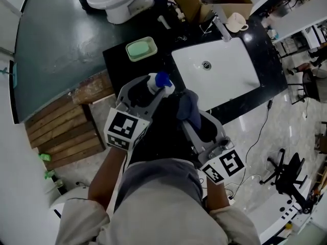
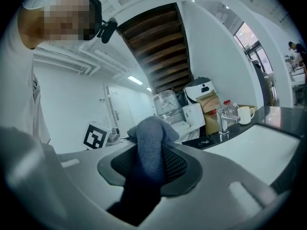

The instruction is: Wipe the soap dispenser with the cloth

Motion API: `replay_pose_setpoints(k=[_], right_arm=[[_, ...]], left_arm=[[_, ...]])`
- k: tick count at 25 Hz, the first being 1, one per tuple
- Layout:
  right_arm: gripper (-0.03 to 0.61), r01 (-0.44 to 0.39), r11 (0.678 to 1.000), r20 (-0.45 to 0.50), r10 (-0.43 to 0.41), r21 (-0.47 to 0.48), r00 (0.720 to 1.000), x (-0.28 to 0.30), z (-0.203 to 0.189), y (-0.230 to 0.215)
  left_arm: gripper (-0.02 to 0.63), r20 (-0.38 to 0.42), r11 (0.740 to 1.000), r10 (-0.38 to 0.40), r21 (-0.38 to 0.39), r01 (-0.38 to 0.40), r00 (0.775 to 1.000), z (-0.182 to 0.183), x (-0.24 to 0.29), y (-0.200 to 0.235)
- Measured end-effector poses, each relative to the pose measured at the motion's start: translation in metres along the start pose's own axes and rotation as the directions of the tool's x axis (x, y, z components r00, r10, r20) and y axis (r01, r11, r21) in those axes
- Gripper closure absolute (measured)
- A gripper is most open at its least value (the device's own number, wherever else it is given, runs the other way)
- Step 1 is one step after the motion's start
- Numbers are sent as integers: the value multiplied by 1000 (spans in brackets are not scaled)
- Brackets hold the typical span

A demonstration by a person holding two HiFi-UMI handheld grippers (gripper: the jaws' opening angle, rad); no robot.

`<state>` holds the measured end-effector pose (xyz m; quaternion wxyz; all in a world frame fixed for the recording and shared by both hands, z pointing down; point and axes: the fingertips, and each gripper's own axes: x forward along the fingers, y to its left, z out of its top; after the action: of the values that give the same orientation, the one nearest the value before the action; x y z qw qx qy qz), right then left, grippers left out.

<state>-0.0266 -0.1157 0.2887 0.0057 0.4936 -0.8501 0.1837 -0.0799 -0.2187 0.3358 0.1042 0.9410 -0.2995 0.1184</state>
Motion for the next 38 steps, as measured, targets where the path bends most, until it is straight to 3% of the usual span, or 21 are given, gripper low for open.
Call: replay_pose_setpoints(k=[5, 11, 21, 26, 31, 34, 38], right_arm=[[459, -3, 1000, -3, 3, 18, 1000, 7, 0, -13], [457, -15, 999, -15, 15, 43, 1000, 13, -5, -22], [457, -31, 997, -58, 36, 75, 998, 30, -20, -44], [459, -79, 988, -47, 86, 130, 995, 46, -22, -54], [459, -189, 945, 7, 194, 269, 981, 53, -21, -61], [459, -294, 913, -9, 309, 283, 951, 54, -32, -45], [460, -387, 840, -6, 421, 380, 907, 61, -53, -31]], left_arm=[[428, -21, 998, -10, 69, 12, 1000, 4, 10, -5], [428, -33, 995, 4, 99, -1, 999, 6, 17, -7], [469, -35, 994, 32, 104, -28, 999, 6, 27, -4], [469, -30, 995, -3, 101, 5, 1000, 10, 25, -11], [471, -46, 994, -78, 78, 82, 996, 3, 8, -17], [471, -73, 985, -140, 89, 147, 987, -3, -5, -22], [471, -69, 973, -188, 120, 195, 980, -8, -12, -27]])
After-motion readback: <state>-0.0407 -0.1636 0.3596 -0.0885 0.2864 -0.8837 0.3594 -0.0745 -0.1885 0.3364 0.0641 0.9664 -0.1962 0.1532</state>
